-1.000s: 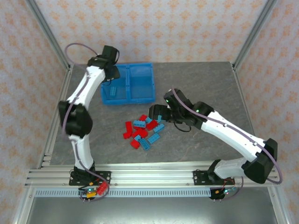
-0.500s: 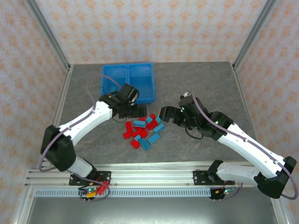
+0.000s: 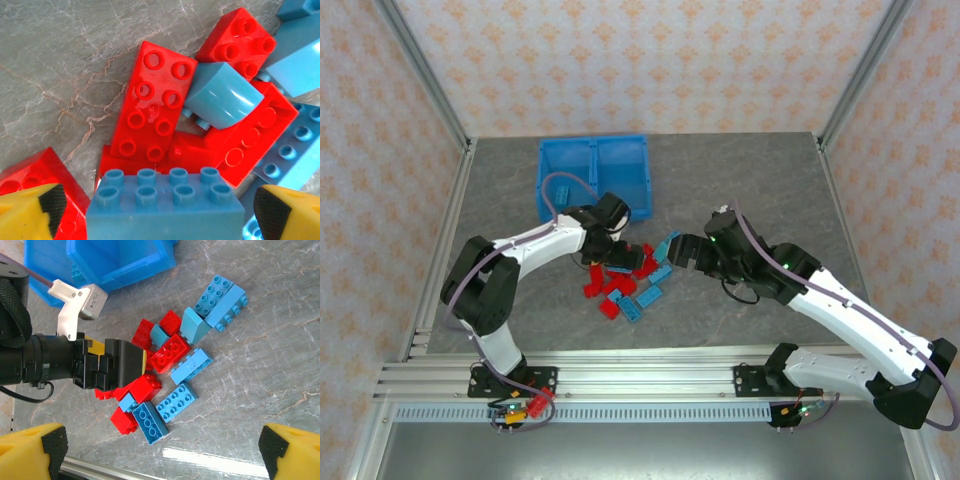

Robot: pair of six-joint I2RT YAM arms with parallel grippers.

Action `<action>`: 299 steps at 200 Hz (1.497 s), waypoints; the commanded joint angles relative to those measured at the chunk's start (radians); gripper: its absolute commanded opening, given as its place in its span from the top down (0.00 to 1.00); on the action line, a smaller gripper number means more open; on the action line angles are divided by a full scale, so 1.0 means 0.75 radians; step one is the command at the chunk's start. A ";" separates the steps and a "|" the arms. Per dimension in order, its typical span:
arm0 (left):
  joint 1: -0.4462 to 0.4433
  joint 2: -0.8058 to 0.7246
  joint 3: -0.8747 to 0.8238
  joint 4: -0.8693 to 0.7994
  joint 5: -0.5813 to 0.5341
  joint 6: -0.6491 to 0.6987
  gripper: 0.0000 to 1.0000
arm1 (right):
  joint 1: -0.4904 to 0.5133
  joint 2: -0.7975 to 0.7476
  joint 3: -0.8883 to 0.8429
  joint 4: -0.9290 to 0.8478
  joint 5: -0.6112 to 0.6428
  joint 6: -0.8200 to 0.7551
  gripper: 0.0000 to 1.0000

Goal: Sort the legos into containers by color

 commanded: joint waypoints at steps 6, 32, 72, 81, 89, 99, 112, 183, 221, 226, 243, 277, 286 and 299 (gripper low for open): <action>0.003 0.037 -0.014 0.053 -0.004 0.040 0.16 | 0.006 0.015 -0.002 -0.011 0.039 0.009 0.01; 0.002 0.038 -0.014 0.052 -0.012 0.024 0.39 | 0.005 0.037 0.007 -0.007 0.001 -0.027 0.01; 0.003 -0.011 -0.012 0.027 -0.033 0.002 0.49 | 0.006 0.052 0.007 -0.030 -0.116 -0.072 0.01; 0.002 -0.039 0.001 0.016 -0.047 -0.007 0.51 | 0.006 0.048 0.010 -0.037 -0.117 -0.072 0.00; 0.007 -0.064 0.022 -0.004 -0.069 -0.014 0.51 | 0.006 0.040 0.013 -0.039 -0.114 -0.071 0.01; 0.013 -0.091 0.064 -0.042 -0.119 -0.015 0.52 | 0.006 0.030 0.013 -0.038 -0.103 -0.071 0.01; 0.045 -0.115 0.126 -0.094 -0.199 0.002 0.52 | 0.006 0.019 0.016 -0.038 -0.096 -0.072 0.01; 0.486 0.122 0.672 -0.128 -0.334 -0.073 0.56 | 0.006 -0.022 0.008 -0.051 -0.085 -0.041 0.01; 0.598 0.497 1.058 -0.207 -0.380 -0.240 0.61 | 0.005 -0.120 -0.031 -0.075 -0.042 0.015 0.01; 0.605 0.534 1.095 -0.212 -0.373 -0.279 0.61 | 0.006 -0.136 -0.037 -0.078 -0.036 0.022 0.01; 0.622 0.640 1.179 -0.208 -0.343 -0.335 0.61 | 0.006 -0.179 -0.048 -0.104 -0.013 0.041 0.01; 0.627 0.708 1.233 -0.176 -0.278 -0.388 0.58 | 0.006 -0.229 -0.044 -0.139 0.022 0.068 0.01; 0.628 0.697 1.216 -0.159 -0.270 -0.393 0.53 | 0.006 -0.233 -0.045 -0.141 0.025 0.072 0.01; 0.628 0.679 1.195 -0.145 -0.262 -0.395 0.45 | 0.006 -0.235 -0.052 -0.137 0.025 0.079 0.01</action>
